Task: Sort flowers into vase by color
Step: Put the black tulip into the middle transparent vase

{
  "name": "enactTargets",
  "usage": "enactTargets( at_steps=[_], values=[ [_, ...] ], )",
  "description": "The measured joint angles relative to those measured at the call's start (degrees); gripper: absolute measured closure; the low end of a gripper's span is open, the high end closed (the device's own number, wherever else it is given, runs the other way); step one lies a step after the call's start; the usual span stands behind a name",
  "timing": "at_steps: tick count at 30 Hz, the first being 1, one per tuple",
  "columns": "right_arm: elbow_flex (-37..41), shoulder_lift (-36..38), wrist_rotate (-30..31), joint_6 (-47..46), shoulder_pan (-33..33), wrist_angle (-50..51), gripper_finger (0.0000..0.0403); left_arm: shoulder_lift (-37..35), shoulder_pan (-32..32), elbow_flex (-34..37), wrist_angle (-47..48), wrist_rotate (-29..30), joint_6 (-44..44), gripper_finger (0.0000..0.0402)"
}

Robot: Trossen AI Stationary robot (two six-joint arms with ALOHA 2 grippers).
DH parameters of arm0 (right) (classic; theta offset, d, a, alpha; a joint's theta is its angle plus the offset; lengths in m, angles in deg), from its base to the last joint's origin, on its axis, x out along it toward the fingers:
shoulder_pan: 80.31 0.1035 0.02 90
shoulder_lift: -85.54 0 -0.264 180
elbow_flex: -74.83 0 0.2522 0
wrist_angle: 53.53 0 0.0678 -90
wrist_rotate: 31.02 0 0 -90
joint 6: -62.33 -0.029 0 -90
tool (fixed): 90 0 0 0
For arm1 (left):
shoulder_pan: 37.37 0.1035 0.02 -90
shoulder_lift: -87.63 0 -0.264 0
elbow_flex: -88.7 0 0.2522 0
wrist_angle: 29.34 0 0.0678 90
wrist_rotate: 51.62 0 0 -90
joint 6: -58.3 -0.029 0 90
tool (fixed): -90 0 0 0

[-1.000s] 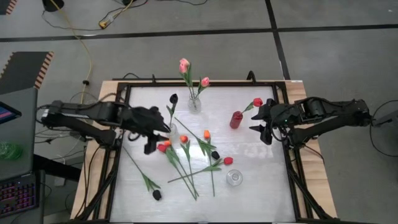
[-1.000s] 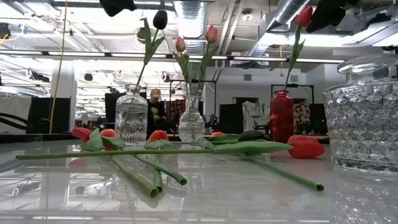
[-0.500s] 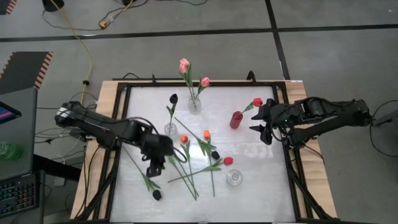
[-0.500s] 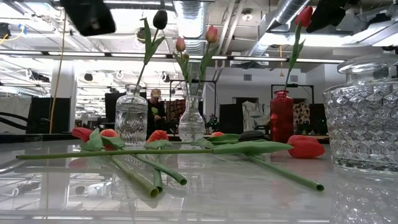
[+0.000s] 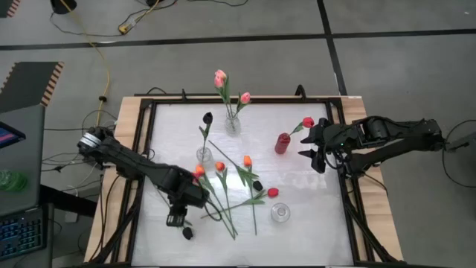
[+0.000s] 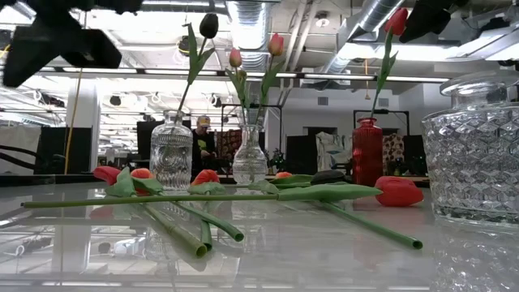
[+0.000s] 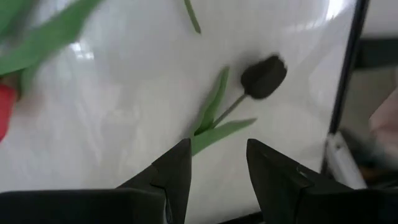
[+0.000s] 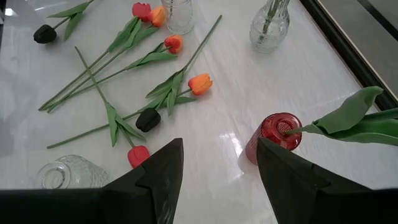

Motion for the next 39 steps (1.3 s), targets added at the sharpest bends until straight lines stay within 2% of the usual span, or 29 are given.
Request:
enactTargets(
  at_steps=[8,19,33,39],
  values=[
    [0.0,0.0,0.0,0.0,0.0,0.0,0.0172,6.6,-4.0,0.0,1.6,2.0,-8.5,0.026],
    [0.0,0.0,0.0,0.0,0.0,0.0,0.0172,12.8,-7.8,0.0,2.6,5.8,-14.5,0.026],
    [0.0,0.0,-0.1,0.0,0.0,0.1,0.0172,12.8,-11.6,4.7,-5.0,5.9,-10.8,0.026],
    [0.0,0.0,-0.1,0.0,0.0,0.1,0.0172,12.8,-12.2,6.5,-8.5,11.0,-7.8,0.026]
  ],
)
